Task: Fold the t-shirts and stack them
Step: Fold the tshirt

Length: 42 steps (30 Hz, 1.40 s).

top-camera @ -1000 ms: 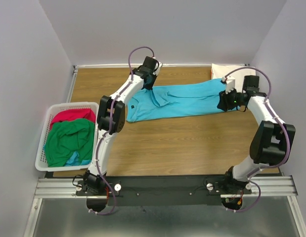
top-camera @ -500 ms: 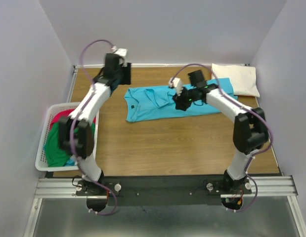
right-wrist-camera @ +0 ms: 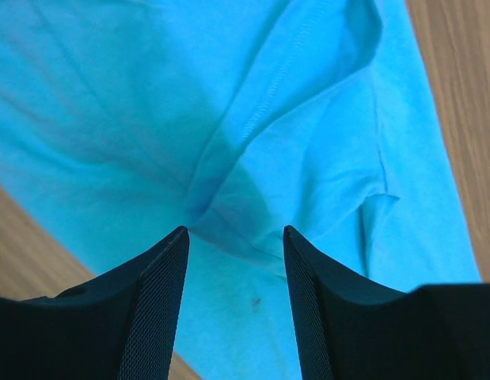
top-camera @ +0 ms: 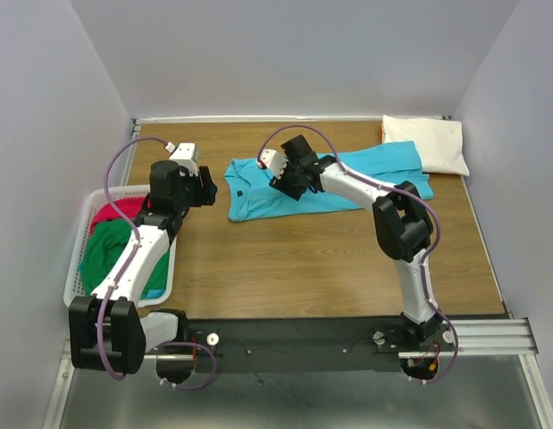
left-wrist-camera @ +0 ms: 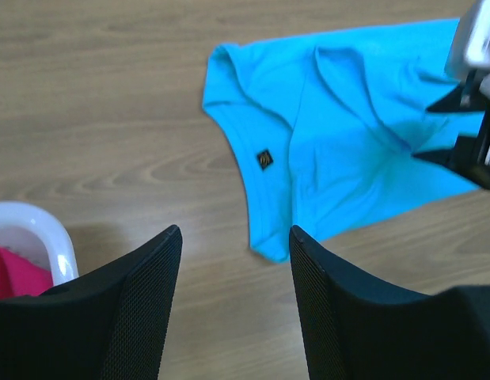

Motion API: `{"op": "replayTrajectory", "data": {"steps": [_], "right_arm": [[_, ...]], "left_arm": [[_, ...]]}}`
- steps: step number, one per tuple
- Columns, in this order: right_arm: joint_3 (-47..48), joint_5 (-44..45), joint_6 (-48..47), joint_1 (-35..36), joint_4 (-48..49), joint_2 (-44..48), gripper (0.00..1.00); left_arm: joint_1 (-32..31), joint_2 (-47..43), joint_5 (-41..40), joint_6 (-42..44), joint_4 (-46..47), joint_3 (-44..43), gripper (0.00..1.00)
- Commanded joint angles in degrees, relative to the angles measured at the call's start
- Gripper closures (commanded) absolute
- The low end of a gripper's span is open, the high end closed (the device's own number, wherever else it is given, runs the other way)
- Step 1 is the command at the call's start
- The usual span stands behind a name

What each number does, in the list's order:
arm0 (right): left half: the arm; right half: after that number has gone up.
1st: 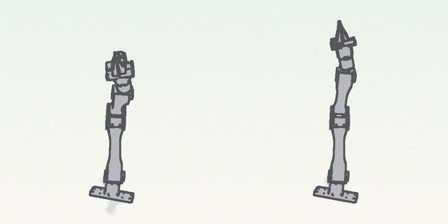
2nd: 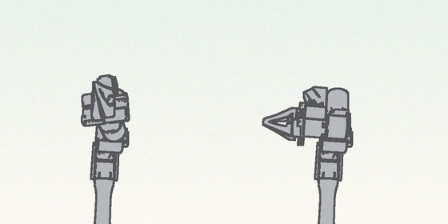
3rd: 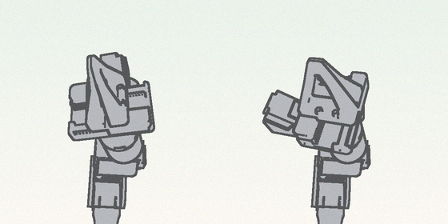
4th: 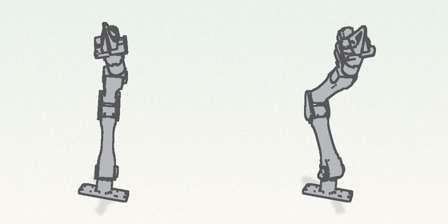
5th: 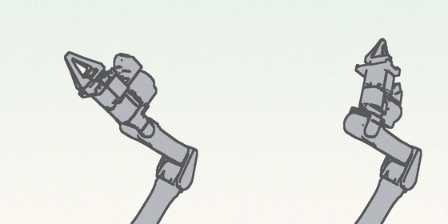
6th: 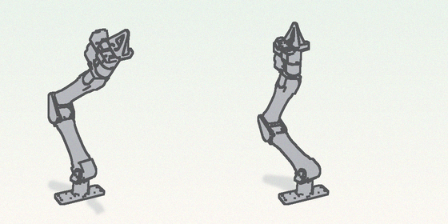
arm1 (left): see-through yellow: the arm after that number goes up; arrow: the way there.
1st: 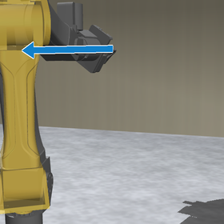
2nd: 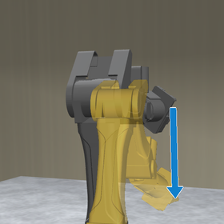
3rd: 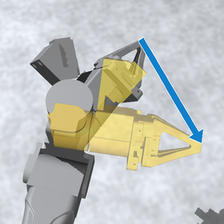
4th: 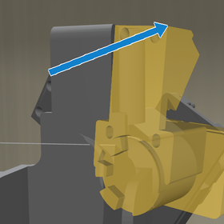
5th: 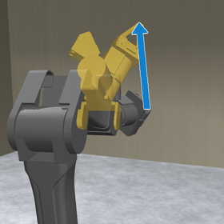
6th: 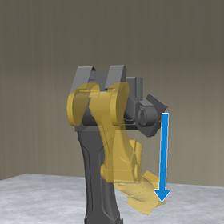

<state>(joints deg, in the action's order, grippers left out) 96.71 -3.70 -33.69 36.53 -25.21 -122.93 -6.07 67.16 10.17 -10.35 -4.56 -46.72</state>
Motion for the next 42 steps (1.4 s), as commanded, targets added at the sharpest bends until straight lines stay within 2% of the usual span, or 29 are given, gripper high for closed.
{"op": "replayTrajectory", "data": {"steps": [1, 7, 9, 10, 14, 16, 20, 21, 24, 25, 27, 28, 35, 38, 40, 41, 42], "right_arm": [[2.52, 7.57, -0.23, 0.91, 0.95, -3.0, 0.43], [3.22, 7.92, -0.06, 1.08, 0.87, -4.33, 0.51], [3.49, 8.01, 0.47, 1.08, 1.04, -4.42, 0.6], [3.66, 7.92, 0.82, 1.08, 1.04, -4.33, 0.71], [3.93, 8.97, 3.1, 0.91, 2.53, -3.19, 0.84], [4.1, 9.42, 5.2, 0.04, 3.32, -2.4, 0.88], [4.37, 9.94, 9.68, -2.95, 4.9, -1.34, 0.88], [4.28, 9.86, 10.57, -3.66, 5.34, -1.17, 0.87], [4.1, 11.17, 15.84, -6.64, 6.58, -1.43, 0.71], [3.76, 11.87, 18.37, -7.96, 6.84, -1.6, 0.55], [3.05, 12.4, 20.24, -9.45, 7.19, -1.43, 0.39], [2.61, 12.58, 20.85, -9.9, 7.28, -1.34, 0.35], [0.5, 9.78, 23.76, -12.62, 8.16, 1.91, 0.29], [0.5, 4.08, 20.96, -14.12, 6.59, 4.27, 0.25], [-1.86, -9.5, 15.97, -15.87, 4.31, 7.86, 0.25], [-3.0, -15.57, 9.5, -16.75, 0.38, 9.19, 0.25], [-4.23, -24.16, 6.91, -17.72, -1.14, 10.51, 0.25]], "left_arm": [[0.0, -2.29, 3.01, 1.47, 2.89, 1.54, 0.36], [0.09, -1.94, 3.62, 1.74, 3.15, 1.37, 0.36], [0.0, -2.03, 3.8, 1.82, 3.24, 1.37, 0.36], [0.0, -2.03, 3.8, 1.82, 3.33, 1.37, 0.36], [0.0, -2.29, 3.89, 1.82, 3.24, 1.63, 0.37], [0.0, -2.47, 4.06, 1.74, 3.24, 1.72, 0.36], [0.0, -2.56, 4.24, 1.65, 3.33, 1.89, 0.37], [0.0, -2.56, 4.24, 1.65, 3.41, 1.98, 0.37], [0.0, -2.38, 4.59, 1.56, 3.5, 1.98, 0.37], [0.0, -2.38, 4.59, 1.56, 3.5, 2.07, 0.37], [0.0, -2.21, 4.68, 1.56, 3.59, 1.98, 0.37], [0.09, -2.29, 4.59, 1.56, 3.59, 2.07, 0.37], [0.0, -1.85, 6.43, 1.74, 4.12, 2.16, 0.37], [0.0, -1.15, 10.47, 1.56, 4.29, 2.68, 0.37], [0.0, -0.28, 15.54, 0.51, 6.57, 3.39, 0.37], [0.0, 0.95, 17.32, -1.23, 6.93, 3.65, 0.37], [0.0, 1.66, 18.9, -2.12, 7.02, 3.91, 0.37]]}}
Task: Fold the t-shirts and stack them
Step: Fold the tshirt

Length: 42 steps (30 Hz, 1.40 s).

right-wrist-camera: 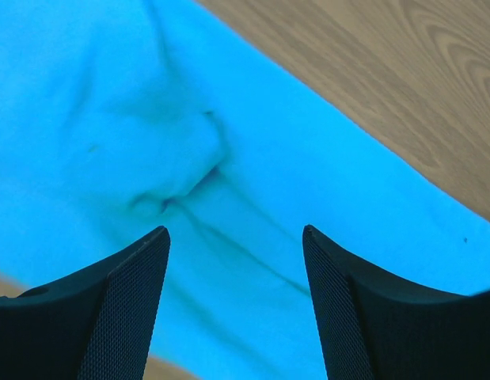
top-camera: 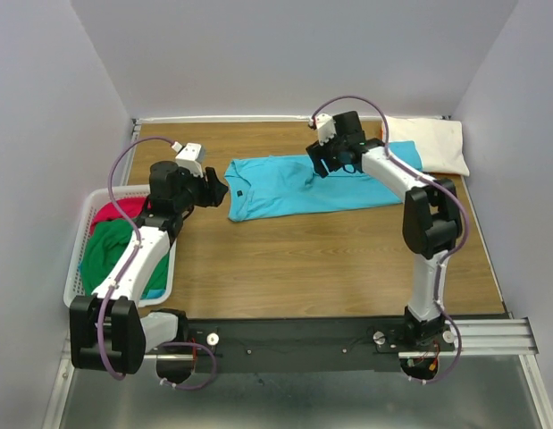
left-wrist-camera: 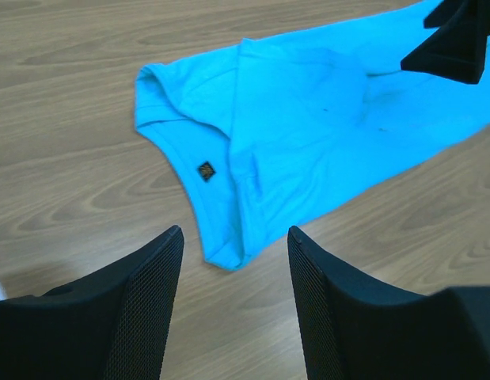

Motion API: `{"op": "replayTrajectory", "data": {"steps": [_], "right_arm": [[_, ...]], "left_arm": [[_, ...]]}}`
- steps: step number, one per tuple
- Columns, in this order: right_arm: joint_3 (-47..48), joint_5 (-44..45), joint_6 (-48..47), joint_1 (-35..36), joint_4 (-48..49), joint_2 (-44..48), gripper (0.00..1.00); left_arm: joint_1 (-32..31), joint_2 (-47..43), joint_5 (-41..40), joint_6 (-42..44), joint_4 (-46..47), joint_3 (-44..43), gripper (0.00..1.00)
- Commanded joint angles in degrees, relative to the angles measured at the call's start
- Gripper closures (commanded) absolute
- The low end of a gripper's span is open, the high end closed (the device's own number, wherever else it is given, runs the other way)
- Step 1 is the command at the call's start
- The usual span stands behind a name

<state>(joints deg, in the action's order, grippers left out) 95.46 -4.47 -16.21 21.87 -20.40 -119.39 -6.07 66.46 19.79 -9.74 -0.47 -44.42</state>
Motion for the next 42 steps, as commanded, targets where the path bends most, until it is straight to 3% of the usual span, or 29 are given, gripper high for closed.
{"op": "replayTrajectory", "data": {"steps": [1, 3, 7, 13, 19, 24, 31, 42], "right_arm": [[-5.44, -26.61, -13.04, -3.32, -9.71, 9.68, 0.19], [-7.21, -33.11, -21.82, -3.32, -14.99, 11.89, 0.18], [-16.34, -35.08, -26.24, -3.32, -18.01, 19.09, 0.19], [-28.74, -30.07, -26.16, -4.46, -17.83, 29.21, 0.18], [-36.91, -34.71, -23.61, -12.79, -14.85, 33.96, 0.18], [-39.38, -37.62, -22.99, -18.61, -13.35, 37.12, 0.18], [-40.26, -38.42, -22.64, -19.85, -12.91, 35.81, 0.18], [-40.09, -38.77, -22.29, -20.02, -12.91, 36.25, 0.18]], "left_arm": [[-0.09, 3.15, 12.61, -3.61, 2.93, 1.8, 0.37], [-0.26, 4.47, 15.53, -6.95, 3.02, 2.67, 0.37], [-3.59, 2.37, 14.23, -11.17, 3.28, 4.96, 0.37], [-7.99, -1.32, 6.41, -17.67, 6.35, 10.67, 0.37], [-11.07, -3.61, -0.61, -24.97, 11.54, 15.24, 0.36], [-12.83, -1.43, -9.15, -35.23, 11.2, 15.6, 0.36], [-15.73, 3.06, -17.05, -45.18, 9.79, 14.1, 0.36], [-19.42, 10.17, -22.16, -51.26, 8.55, 10.42, 0.37]]}}
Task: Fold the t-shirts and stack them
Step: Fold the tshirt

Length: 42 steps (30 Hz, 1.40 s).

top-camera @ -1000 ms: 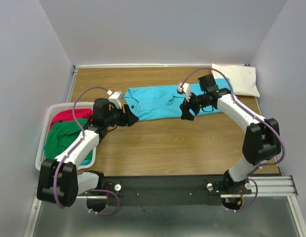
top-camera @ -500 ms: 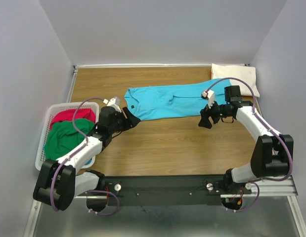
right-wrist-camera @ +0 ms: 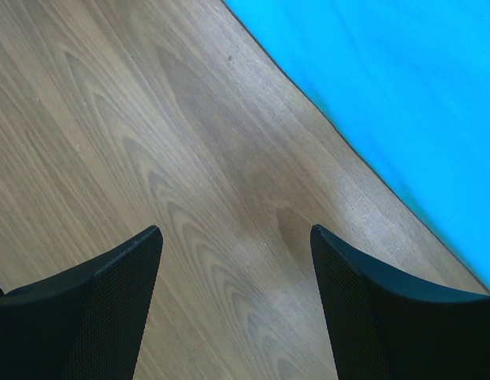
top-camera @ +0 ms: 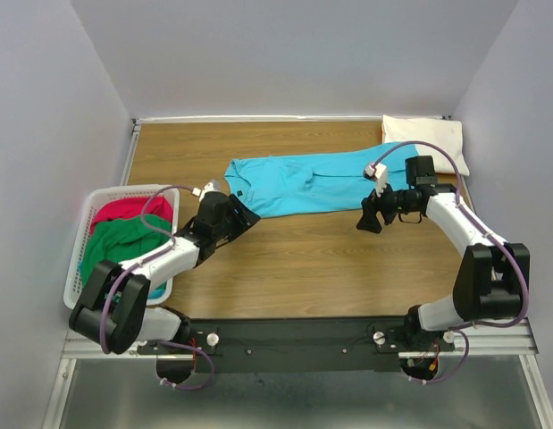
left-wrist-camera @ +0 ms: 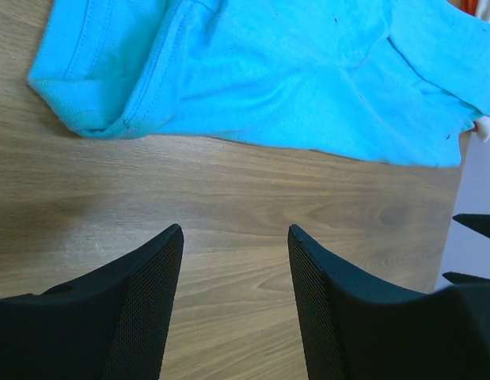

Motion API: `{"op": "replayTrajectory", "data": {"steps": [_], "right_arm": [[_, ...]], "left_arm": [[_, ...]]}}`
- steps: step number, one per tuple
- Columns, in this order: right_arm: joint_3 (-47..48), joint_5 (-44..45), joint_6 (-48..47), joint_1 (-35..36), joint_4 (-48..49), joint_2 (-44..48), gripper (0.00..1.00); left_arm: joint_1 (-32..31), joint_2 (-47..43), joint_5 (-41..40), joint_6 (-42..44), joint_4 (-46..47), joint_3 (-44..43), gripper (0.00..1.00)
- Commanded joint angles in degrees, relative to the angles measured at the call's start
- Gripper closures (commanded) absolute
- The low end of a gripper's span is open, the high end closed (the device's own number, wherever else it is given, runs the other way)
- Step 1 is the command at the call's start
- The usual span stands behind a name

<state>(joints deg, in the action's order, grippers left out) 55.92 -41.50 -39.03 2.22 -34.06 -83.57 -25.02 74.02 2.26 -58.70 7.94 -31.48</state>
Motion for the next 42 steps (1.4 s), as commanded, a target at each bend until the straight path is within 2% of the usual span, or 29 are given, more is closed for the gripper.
{"op": "replayTrajectory", "data": {"steps": [1, 15, 32, 37, 40, 42], "right_arm": [[-0.55, -1.75, 0.53, -0.37, 0.75, 0.69, 0.18], [-0.73, -2.27, 0.71, -1.08, 0.75, 1.04, 0.18], [-0.73, 0.09, 0.62, -1.43, 0.75, 0.6, 0.18], [-0.9, 1.77, 0.27, -1.69, 0.75, 0.6, 0.19], [-0.99, 2.03, 0.09, -1.87, 0.75, 0.86, 0.18], [-1.08, 2.21, 0.0, -2.04, 0.75, 1.04, 0.18]], "left_arm": [[-0.56, 3.49, -5.07, -2.21, 0.14, -2.88, 0.37], [-0.21, 19.84, -12.63, -3.71, -7.5, -11.93, 0.42], [3.66, 17.3, -14.83, -1.69, -11.37, -12.02, 0.44], [4.1, 17.91, -13.95, -0.98, -11.64, -12.46, 0.47], [4.1, 18.09, -13.25, -0.81, -11.37, -12.46, 0.53], [4.18, 17.83, -13.34, -0.81, -11.2, -12.29, 0.54]]}}
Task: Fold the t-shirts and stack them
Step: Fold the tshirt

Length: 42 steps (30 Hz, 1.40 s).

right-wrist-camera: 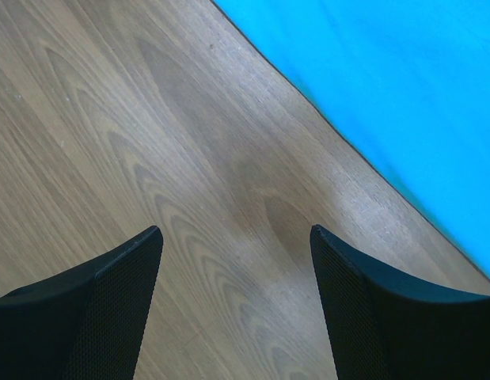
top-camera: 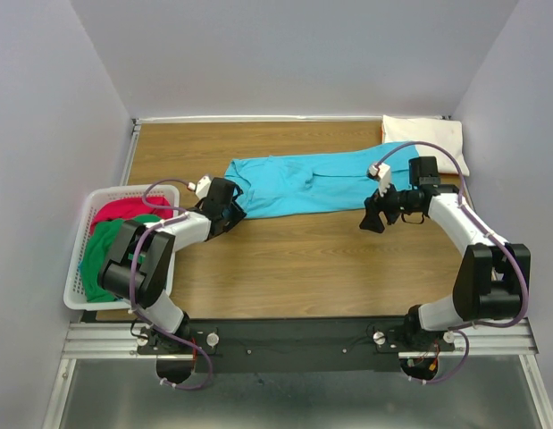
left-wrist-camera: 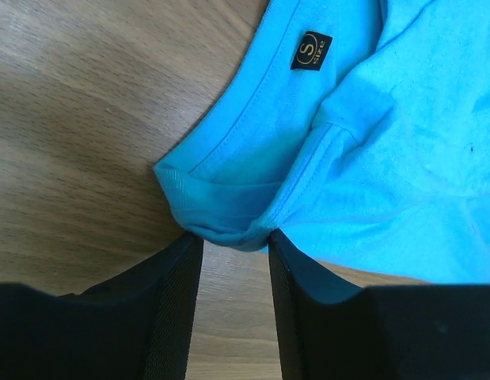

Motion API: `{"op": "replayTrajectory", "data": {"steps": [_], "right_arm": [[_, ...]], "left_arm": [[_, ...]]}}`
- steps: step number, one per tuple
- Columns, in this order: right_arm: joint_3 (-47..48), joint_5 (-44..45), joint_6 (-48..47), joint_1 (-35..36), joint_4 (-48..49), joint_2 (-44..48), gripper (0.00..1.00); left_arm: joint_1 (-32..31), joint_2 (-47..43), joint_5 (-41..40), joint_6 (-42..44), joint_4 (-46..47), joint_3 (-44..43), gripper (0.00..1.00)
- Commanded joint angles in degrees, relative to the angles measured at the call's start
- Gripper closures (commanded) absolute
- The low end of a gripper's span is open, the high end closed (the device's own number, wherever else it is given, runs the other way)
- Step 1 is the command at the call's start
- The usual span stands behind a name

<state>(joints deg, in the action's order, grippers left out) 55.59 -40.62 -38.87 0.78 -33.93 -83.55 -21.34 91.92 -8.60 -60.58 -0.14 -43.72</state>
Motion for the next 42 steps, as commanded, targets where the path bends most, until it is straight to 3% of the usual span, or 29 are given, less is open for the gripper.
{"op": "replayTrajectory", "data": {"steps": [1, 4, 6, 8, 9, 13, 17, 20, 31, 37, 42], "right_arm": [[-0.75, 1.42, -0.15, -0.6, 0.62, 1.11, 0.18], [-0.93, 1.68, -0.41, -0.51, 0.62, 1.28, 0.18], [-1.01, 2.39, -0.85, -0.51, 0.53, 1.37, 0.18], [-1.36, 3.61, -1.81, -0.51, 0.45, 1.11, 0.18], [-1.71, 4.32, -3.65, -0.51, 0.53, 1.02, 0.18], [-4.0, 11.07, -13.92, -0.6, 0.53, 1.46, 0.18], [-2.52, 24.32, -22.11, -0.51, 0.8, -0.29, 0.18], [0.29, 27.95, -25.36, -0.6, 1.67, -2.49, 0.19], [8.56, 30.86, -24.23, -0.25, 8.0, -16.19, 0.24], [8.13, 32.88, -25.02, 0.81, 9.93, -19.19, 0.36], [6.99, 34.03, -25.37, 1.33, 11.43, -20.51, 0.57]], "left_arm": [[0.69, -0.16, -2.39, 1.34, -2.76, 0.04, 0.6], [1.74, -0.86, -1.86, 2.12, -1.8, 0.39, 0.68], [2.79, -1.39, -0.72, 2.92, -0.57, 0.66, 0.81], [3.41, -1.66, 0.16, 4.24, -0.12, 0.75, 0.85], [3.76, -2.0, 0.77, 5.11, -0.21, 0.75, 0.92], [4.99, -2.53, 3.67, 8.01, 2.07, 0.75, 0.98], [5.96, -2.8, 5.78, 9.95, 2.69, 0.4, 0.99], [6.84, -3.32, 6.84, 11.7, 2.87, -0.04, 0.99], [9.48, -2.27, 10.08, 15.75, 1.72, -3.12, 1.0], [10.09, -1.66, 11.06, 16.98, 1.37, -4.09, 1.0], [10.8, -1.13, 10.89, 17.77, 0.58, -5.4, 1.0]]}}
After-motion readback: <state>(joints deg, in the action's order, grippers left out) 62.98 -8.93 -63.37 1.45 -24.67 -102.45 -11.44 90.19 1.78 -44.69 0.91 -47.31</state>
